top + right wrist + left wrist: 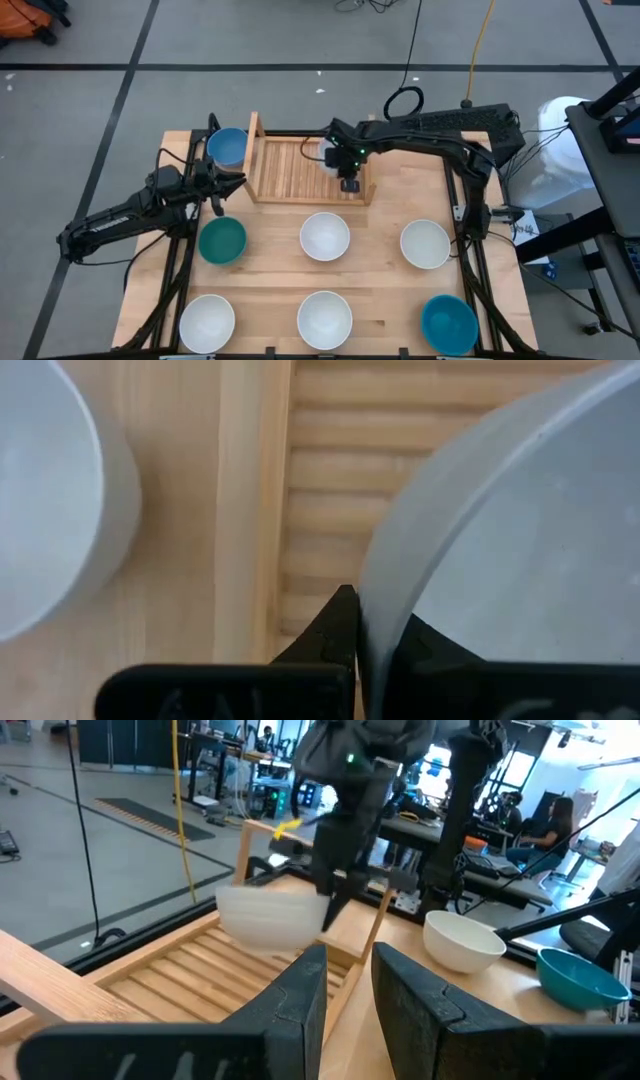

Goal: Place and stack bowls onto a shelf
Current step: Put the white bowl on the shelf

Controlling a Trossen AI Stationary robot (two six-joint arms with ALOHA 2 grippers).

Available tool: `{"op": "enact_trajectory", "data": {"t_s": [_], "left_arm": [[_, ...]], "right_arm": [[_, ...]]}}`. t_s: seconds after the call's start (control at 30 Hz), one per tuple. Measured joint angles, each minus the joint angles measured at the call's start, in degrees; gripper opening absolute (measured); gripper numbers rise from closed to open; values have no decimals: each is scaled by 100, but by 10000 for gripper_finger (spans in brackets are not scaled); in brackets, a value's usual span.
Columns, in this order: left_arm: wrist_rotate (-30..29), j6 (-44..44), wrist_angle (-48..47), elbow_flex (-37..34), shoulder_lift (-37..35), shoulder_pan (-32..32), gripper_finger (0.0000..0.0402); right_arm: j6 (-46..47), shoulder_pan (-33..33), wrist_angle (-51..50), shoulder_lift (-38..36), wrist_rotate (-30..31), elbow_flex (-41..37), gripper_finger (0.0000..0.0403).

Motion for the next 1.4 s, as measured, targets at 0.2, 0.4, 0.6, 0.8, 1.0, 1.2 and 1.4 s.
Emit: {"op": "enact_trajectory", "data": {"t_s": [0.2, 0.4, 0.6, 0.8, 1.0, 1.2, 1.4], "left_arm": [[2, -9, 4, 0, 2, -2, 88], [0, -9, 4, 0, 0, -2, 88], [2, -6, 4, 0, 2, 0, 88], [2, -4, 3, 0, 0, -2, 88], [2, -2, 4, 0, 2, -2, 88], [2, -2, 4, 0, 2, -2, 88], [2, -2, 3, 0, 1, -1, 88]], "right_arm": [[-102, -41, -187, 277, 7, 0, 0], [-107, -147, -422, 269, 512, 0, 0], [-200, -269, -680, 254, 905, -2, 0], [-400, -253, -706, 258, 218, -2, 0], [-586, -212, -693, 258, 169, -2, 0], [-966, -214, -636, 254, 166, -111, 3], [-978, -208, -592, 251, 153, -355, 24]]}}
